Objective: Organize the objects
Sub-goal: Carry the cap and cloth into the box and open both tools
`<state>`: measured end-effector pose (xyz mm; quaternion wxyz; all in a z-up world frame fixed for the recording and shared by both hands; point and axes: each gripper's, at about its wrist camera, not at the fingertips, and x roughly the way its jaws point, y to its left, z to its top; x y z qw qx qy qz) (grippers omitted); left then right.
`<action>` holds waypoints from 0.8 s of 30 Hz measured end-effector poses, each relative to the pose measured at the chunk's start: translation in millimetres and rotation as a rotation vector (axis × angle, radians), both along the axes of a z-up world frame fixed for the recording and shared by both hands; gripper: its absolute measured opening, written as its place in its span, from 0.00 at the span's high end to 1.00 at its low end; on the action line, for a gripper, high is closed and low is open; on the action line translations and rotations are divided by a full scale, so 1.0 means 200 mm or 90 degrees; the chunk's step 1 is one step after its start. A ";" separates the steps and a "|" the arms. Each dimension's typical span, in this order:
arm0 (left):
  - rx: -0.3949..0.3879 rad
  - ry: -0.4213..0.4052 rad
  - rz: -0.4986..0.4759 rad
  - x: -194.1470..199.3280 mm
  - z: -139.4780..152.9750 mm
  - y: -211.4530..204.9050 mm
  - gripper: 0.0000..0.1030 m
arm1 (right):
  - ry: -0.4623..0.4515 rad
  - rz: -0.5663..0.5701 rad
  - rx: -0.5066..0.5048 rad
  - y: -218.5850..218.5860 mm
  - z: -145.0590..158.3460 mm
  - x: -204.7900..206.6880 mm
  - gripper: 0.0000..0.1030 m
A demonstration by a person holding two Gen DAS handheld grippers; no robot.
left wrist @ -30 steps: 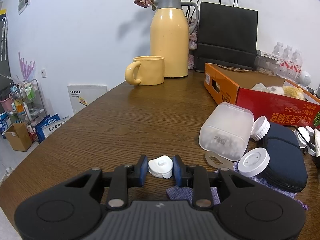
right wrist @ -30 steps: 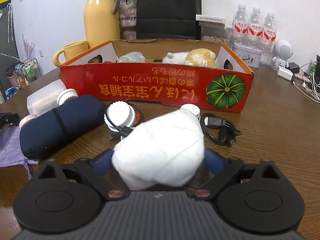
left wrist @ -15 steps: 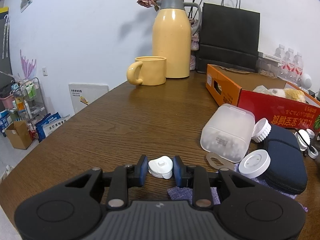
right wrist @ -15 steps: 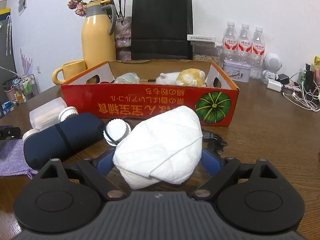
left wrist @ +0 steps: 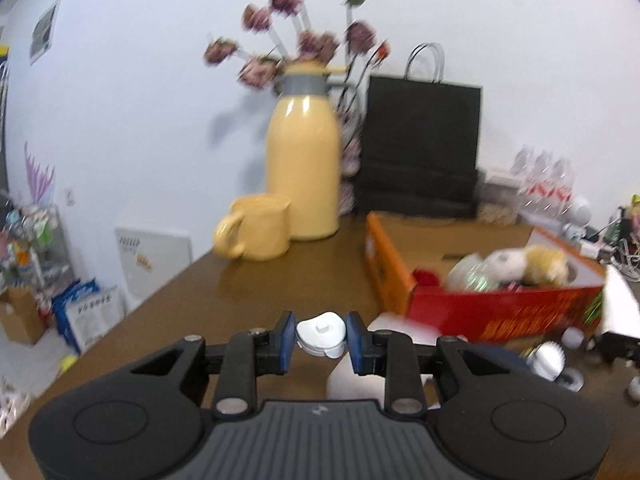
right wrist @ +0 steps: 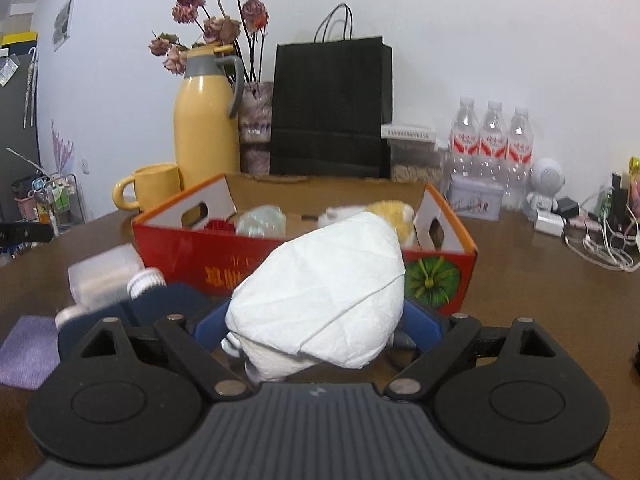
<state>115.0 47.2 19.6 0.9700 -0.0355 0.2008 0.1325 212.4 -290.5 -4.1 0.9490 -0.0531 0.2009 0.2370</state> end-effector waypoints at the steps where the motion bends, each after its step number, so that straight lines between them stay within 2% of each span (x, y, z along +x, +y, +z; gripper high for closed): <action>1: 0.004 -0.005 -0.005 0.02 0.02 -0.02 0.75 | -0.005 0.001 0.000 0.01 0.02 0.01 0.12; 15: 0.000 -0.027 -0.077 0.44 0.15 -0.28 0.75 | -0.034 0.025 0.008 0.18 0.15 0.28 0.11; 24: -0.001 -0.027 -0.076 0.72 0.15 -0.39 0.75 | -0.022 0.019 0.018 0.26 0.13 0.50 0.11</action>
